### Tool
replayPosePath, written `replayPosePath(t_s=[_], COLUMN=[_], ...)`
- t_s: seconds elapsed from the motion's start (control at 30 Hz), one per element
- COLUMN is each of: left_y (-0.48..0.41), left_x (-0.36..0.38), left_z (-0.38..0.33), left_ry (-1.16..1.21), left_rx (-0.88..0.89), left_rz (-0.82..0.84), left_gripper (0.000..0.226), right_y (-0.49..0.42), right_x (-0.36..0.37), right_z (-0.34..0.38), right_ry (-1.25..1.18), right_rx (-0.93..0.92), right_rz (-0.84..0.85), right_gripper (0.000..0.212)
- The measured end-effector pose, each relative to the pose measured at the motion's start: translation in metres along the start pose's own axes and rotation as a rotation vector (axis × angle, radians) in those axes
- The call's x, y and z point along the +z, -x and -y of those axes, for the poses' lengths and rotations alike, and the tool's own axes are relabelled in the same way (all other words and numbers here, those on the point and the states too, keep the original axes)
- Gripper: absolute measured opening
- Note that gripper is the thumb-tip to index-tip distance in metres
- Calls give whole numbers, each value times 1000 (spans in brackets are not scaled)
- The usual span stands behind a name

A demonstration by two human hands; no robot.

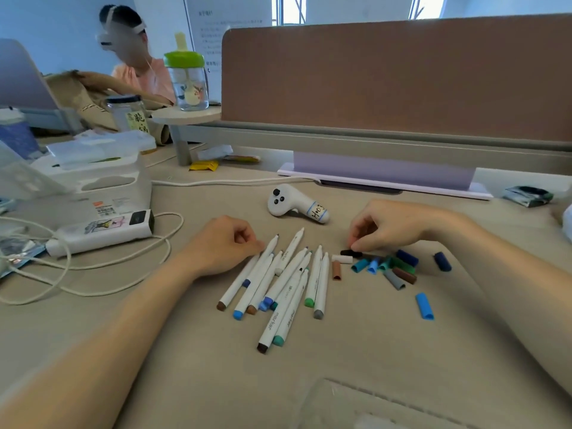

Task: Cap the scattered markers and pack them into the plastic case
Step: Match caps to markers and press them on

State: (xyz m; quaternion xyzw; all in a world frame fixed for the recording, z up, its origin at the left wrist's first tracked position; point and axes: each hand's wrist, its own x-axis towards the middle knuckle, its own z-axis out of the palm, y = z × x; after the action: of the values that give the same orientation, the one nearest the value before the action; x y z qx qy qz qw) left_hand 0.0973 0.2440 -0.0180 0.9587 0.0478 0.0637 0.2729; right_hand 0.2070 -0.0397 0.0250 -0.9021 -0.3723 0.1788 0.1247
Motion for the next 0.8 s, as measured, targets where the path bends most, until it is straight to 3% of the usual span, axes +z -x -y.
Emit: replayPosePath(t_s=[0.37,0.57,0.8], left_y=[7,23,30], left_x=[-3,1,5], left_z=[-16,-37,-47], left_ry=[25,63,-207], left_rx=[100,275,285], left_rz=[-56,92,201], left_gripper=[19,32,50], right_y=[11,-3,-12], right_x=[-2,-5,-11], right_z=[14,19,17], right_ry=[46,121,140], right_rx=[59,43,-59], right_rz=[-65,-32,60], right_gripper=[12,14,7])
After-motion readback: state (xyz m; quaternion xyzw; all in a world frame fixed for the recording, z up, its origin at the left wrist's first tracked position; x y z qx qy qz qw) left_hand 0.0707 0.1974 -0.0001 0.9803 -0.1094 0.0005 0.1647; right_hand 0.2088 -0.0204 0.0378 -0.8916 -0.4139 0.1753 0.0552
